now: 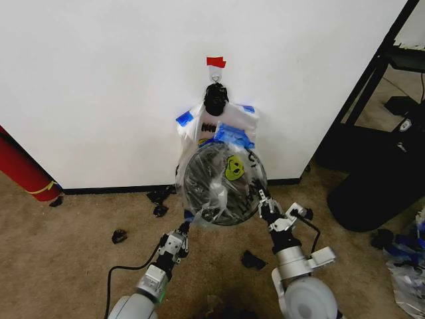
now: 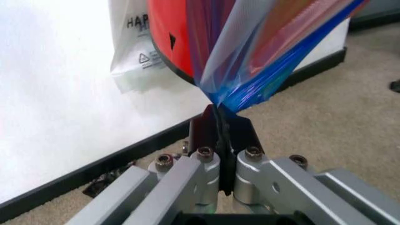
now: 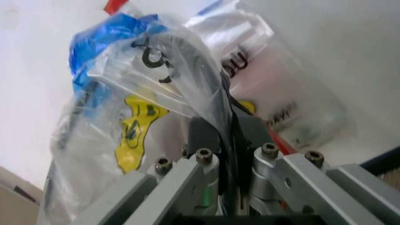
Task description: Pick up the garbage bag from the wall and place it over the trash bin.
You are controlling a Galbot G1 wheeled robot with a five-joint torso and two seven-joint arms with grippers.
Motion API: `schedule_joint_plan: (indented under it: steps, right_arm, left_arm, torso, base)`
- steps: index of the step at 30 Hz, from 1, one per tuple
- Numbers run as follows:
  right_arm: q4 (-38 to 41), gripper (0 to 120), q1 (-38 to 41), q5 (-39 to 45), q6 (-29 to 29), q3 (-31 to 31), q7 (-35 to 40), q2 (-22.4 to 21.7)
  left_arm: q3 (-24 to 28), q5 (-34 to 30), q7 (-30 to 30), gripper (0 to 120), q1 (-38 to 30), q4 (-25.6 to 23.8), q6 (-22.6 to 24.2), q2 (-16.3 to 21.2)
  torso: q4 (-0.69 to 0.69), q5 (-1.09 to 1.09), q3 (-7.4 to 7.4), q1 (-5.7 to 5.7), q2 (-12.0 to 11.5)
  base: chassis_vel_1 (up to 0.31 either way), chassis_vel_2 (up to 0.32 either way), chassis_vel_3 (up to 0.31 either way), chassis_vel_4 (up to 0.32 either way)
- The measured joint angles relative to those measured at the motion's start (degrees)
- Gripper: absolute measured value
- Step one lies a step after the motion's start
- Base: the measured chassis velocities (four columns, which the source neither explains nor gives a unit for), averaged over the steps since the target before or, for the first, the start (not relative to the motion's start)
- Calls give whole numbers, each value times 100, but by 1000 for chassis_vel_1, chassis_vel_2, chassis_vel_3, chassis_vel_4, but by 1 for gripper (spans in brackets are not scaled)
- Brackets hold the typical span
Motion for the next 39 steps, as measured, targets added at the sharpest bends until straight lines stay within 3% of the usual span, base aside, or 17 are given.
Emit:
schedule_joint_plan:
  steps: [6,14,21,24,26,27,28,30,39]
  right_arm:
    - [130,1,-133,187,-107,21,-9,-243]
    - [81,1,-171,74,-154,-27,-116,-144]
    - [-36,1,-102,8,-135,21,-55,-67]
    - [-78,1,-77,-2,-134,27,-15,-60]
    - [-241,1,54,-77,-152,39,223,-71]
    - [-355,1,126,-142,-185,39,322,-132]
    - [-433,1,171,-187,-226,20,348,-204]
    - [-527,1,249,-253,-310,-15,310,-446]
    - [-529,1,332,-258,-360,-109,-43,-747]
  left_arm:
    - [-10,-12,-5,0,-43,153,-62,-4]
    - [12,-127,-21,0,106,157,-436,192]
    - [-179,-106,233,25,192,527,-1106,544]
    - [-244,-106,357,30,186,619,-1262,597]
    - [-527,-113,872,43,140,887,-1767,791]
    - [-695,-151,1119,46,117,957,-1978,930]
    - [-827,-202,1379,50,77,975,-2160,1066]
    - [-1132,-338,1921,59,-33,981,-2470,1383]
    - [-1353,-553,2268,88,-299,708,-2578,1621]
  torso:
    - [0,0,0,0,0]
    - [0,0,0,0,0]
    - [0,-1,0,0,0]
    - [0,-2,0,0,0]
    - [-2,-2,-1,0,0]
    - [4,-4,1,0,0]
    - [-2,1,-1,0,0]
    - [0,-2,0,0,0]
    - [0,-2,0,0,0]
  base:
    - [0,0,0,0]
    - [0,0,0,0]
    - [0,0,0,0]
    - [0,0,0,0]
    - [0,0,0,0]
    - [0,0,0,0]
    - [0,0,0,0]
    - [0,0,0,0]
    - [0,0,0,0]
